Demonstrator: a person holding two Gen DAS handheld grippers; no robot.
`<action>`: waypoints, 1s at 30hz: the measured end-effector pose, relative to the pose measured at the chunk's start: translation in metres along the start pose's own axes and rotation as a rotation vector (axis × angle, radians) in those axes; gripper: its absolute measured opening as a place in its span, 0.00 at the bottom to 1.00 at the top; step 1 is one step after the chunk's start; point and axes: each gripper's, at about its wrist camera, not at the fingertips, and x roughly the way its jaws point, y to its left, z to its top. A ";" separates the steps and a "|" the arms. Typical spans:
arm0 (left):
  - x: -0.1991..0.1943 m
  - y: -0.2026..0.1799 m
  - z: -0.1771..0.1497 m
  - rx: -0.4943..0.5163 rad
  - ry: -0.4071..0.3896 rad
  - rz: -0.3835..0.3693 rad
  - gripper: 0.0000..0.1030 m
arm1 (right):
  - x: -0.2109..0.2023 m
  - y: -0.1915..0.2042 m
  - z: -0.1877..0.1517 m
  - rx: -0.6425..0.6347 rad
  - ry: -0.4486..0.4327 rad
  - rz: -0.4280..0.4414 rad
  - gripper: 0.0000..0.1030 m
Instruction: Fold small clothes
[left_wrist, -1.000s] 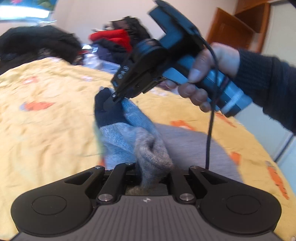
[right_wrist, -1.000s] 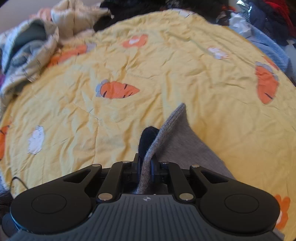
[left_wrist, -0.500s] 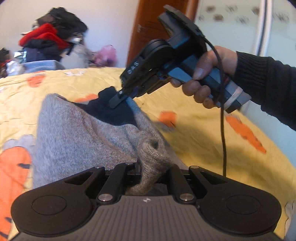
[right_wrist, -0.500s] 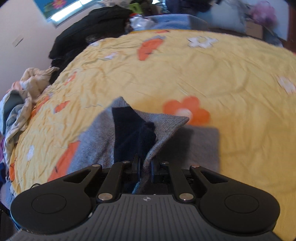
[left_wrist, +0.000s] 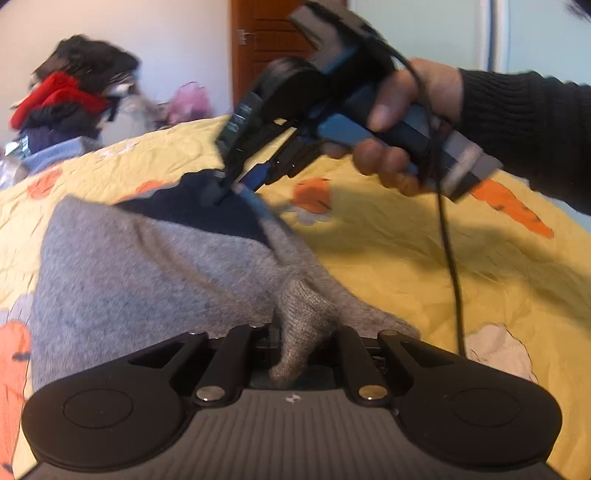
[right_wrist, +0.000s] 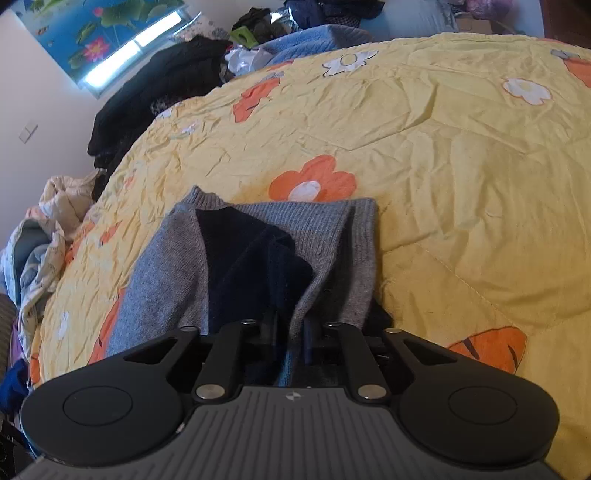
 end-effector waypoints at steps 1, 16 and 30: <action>-0.005 0.000 0.002 0.015 -0.008 -0.011 0.08 | -0.004 -0.001 0.000 0.010 -0.019 -0.015 0.56; -0.036 -0.033 -0.026 0.371 -0.179 0.049 0.76 | 0.001 0.002 0.009 0.117 -0.050 -0.019 0.49; -0.017 -0.038 -0.024 0.389 -0.146 0.015 0.66 | -0.007 0.012 0.011 0.031 -0.077 -0.096 0.30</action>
